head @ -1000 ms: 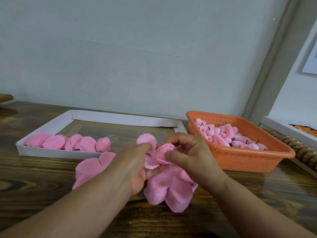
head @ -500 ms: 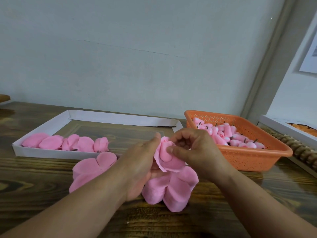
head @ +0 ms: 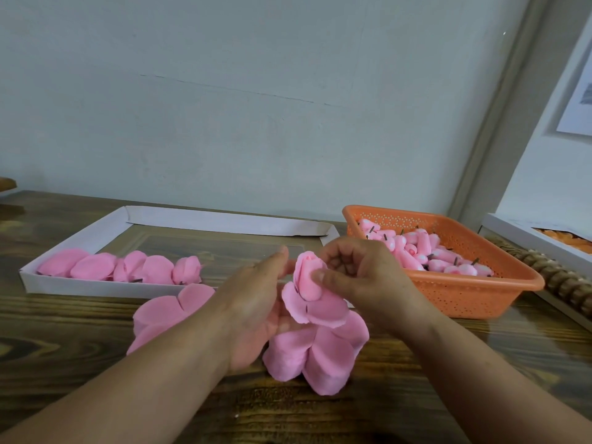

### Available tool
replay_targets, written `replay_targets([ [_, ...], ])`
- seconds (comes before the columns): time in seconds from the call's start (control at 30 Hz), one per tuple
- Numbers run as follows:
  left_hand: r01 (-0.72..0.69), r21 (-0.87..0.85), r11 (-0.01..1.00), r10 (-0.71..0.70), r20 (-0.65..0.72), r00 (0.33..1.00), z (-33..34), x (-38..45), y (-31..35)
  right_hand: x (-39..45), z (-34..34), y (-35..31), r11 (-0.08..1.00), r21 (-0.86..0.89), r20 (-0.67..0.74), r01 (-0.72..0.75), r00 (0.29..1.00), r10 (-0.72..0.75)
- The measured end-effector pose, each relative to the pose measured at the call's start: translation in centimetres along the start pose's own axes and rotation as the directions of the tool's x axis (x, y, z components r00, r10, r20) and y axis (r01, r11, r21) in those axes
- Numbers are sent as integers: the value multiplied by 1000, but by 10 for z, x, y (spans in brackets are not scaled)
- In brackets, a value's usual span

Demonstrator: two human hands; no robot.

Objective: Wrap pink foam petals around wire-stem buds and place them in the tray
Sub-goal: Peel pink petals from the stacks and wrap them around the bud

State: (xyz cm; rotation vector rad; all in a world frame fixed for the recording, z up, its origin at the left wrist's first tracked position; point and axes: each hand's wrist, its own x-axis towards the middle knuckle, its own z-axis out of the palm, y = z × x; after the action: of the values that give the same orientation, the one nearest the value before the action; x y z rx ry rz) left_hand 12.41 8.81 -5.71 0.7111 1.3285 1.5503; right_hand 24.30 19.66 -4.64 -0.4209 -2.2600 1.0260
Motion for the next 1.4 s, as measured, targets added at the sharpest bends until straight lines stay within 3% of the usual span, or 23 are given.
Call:
replay_targets([
  [0.13, -5, 94, 996, 10, -55, 998, -1, 3, -5, 0, -1, 1, 998, 49, 6, -40, 999, 40],
  [0.27, 54, 55, 997, -54, 4, 999, -2, 3, -7, 1, -2, 1, 995, 78, 33, -60, 998, 57],
  [0.5, 42, 18, 999, -41, -33, 999, -2, 2, -6, 1, 3, 6, 971, 203, -9, -124, 992, 128],
  [0.67, 31, -14, 999, -31, 28, 999, -5, 2, -2, 3, -6, 5, 938, 304, 109, -169, 984, 142],
  [0.87, 30, 20, 999, -32, 106, 994, -6, 1, -3, 4, -13, 11, 971, 205, 152, -122, 984, 92],
  [1.0, 41, 69, 997, -48, 105, 993, -6, 1, -2, 5, -10, 14, 968, 234, 145, -89, 988, 56],
  [1.27, 40, 113, 993, -41, 5, 999, -3, 3, -6, 1, -7, 5, 961, 261, 129, -90, 990, 57],
  [1.4, -12, 198, 980, 17, -24, 1000, -4, 3, -8, 4, -8, 7, 938, 313, 95, -149, 988, 125],
])
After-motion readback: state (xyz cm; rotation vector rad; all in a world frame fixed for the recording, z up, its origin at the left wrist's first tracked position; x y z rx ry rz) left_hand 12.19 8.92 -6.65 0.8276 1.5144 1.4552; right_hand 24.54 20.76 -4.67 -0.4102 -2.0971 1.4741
